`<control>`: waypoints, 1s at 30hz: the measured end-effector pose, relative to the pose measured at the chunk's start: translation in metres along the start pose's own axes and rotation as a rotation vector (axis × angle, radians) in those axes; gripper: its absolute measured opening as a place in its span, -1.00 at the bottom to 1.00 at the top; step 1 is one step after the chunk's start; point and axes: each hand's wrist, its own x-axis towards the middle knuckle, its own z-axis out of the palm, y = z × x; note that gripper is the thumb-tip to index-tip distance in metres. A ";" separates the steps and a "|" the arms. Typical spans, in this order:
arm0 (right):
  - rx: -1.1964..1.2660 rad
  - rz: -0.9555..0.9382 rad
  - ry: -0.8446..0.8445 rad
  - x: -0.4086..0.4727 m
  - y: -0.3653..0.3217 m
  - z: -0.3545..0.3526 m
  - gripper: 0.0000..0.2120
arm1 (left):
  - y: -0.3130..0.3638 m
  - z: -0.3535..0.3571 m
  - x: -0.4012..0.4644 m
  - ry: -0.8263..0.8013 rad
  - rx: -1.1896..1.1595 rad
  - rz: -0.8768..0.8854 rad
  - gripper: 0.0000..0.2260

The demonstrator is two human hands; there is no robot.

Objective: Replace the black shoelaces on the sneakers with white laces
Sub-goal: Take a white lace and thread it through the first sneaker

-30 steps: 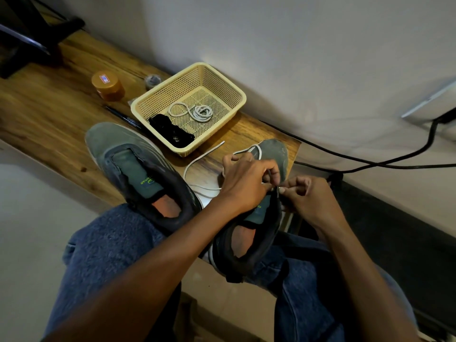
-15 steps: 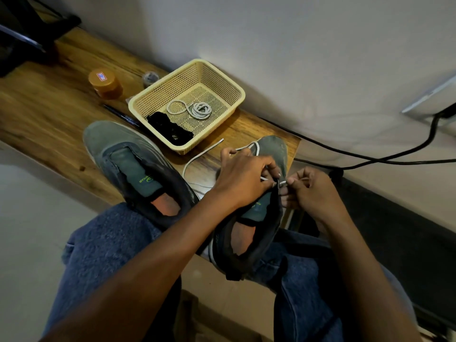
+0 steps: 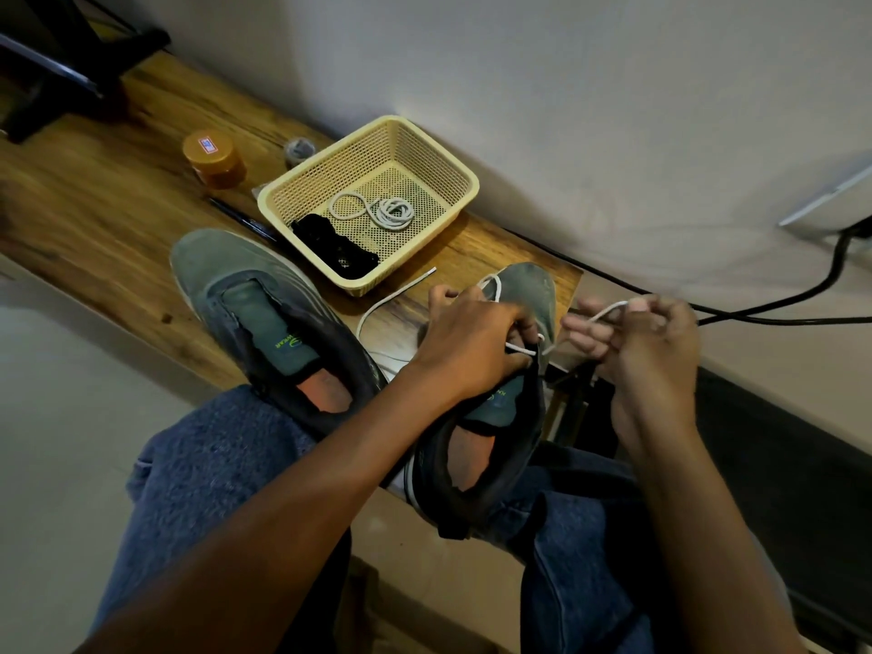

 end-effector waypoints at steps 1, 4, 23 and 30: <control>0.042 -0.041 0.051 0.001 -0.001 -0.001 -0.86 | 0.000 0.001 0.000 0.004 0.002 0.003 -0.87; -0.090 -0.113 0.088 0.003 -0.003 -0.007 -0.92 | 0.000 0.002 0.000 0.007 0.006 0.005 -0.89; -0.952 -0.321 0.100 0.020 0.005 -0.033 -0.85 | -0.001 0.000 0.000 0.016 0.064 0.015 -0.86; -1.089 -0.199 -0.357 0.011 0.020 -0.009 -0.87 | 0.000 -0.001 0.001 0.000 0.073 0.010 -0.85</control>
